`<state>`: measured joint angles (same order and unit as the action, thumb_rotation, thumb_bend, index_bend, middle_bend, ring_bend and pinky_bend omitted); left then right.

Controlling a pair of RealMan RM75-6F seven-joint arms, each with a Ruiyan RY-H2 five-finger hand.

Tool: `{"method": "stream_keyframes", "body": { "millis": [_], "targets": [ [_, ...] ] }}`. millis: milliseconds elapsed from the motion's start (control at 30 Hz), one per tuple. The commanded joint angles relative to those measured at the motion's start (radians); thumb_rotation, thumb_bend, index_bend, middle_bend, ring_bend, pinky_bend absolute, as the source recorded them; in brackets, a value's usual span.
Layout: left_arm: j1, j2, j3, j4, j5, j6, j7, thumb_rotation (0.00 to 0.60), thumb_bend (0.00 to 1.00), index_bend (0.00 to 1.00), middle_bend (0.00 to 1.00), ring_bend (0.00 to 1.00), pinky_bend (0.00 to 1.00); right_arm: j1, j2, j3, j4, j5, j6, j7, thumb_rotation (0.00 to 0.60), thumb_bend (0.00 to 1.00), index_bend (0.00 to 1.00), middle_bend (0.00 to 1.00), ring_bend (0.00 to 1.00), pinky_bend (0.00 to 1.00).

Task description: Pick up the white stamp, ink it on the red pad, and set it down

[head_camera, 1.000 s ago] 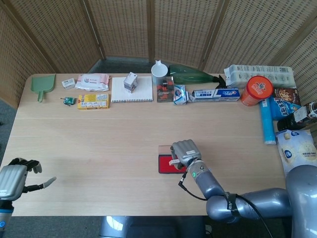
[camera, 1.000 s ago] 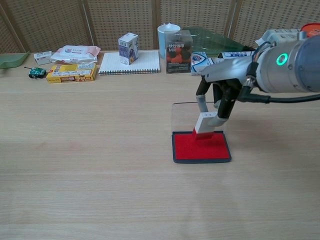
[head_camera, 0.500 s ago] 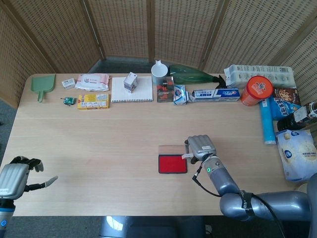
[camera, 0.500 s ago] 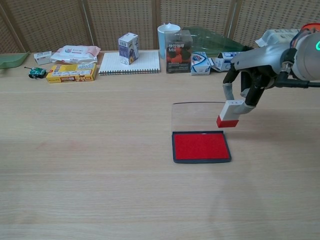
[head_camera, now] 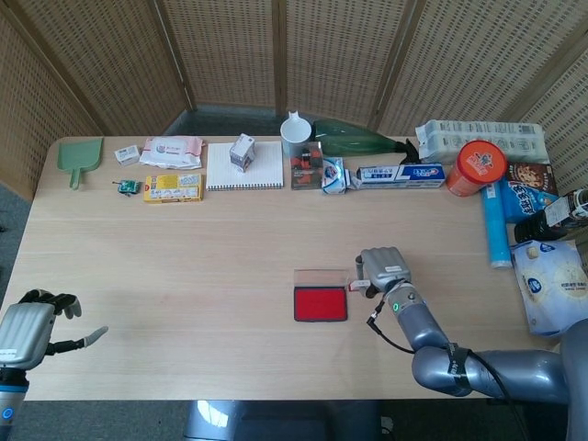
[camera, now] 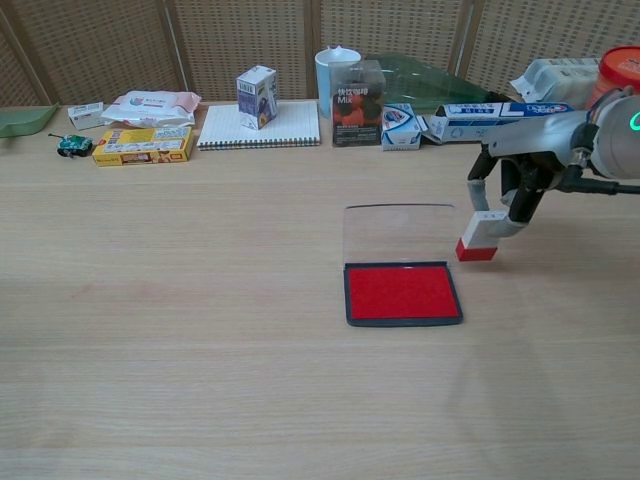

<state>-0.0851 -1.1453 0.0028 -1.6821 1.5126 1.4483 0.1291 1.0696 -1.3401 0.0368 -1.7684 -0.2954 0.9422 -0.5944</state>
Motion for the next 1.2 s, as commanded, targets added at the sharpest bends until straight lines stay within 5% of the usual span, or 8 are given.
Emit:
{"method": "stream_keyframes", "body": {
  "millis": [33, 667, 1200],
  "targets": [
    [0.000, 0.001, 0.000, -0.003, -0.002, -0.001, 0.003, 0.264, 0.05, 0.54, 0.57, 0.51, 0.31, -0.010, -0.015, -0.008, 0.032, -0.009, -0.012, 0.006, 0.600, 0.44, 0.70, 1.00, 1.00, 1.00],
    [-0.007, 0.000, -0.001, -0.017, -0.005, -0.010, 0.026, 0.262, 0.05, 0.54, 0.57, 0.51, 0.31, -0.044, -0.044, -0.018, 0.123, -0.029, -0.043, 0.011, 0.591, 0.43, 0.69, 1.00, 1.00, 1.00],
    [-0.008, -0.002, 0.000, -0.014, -0.006, -0.010, 0.026, 0.264, 0.05, 0.54, 0.57, 0.51, 0.31, -0.045, -0.043, -0.018, 0.131, -0.013, -0.058, -0.009, 0.457, 0.42, 0.65, 1.00, 1.00, 1.00]
  ]
}}
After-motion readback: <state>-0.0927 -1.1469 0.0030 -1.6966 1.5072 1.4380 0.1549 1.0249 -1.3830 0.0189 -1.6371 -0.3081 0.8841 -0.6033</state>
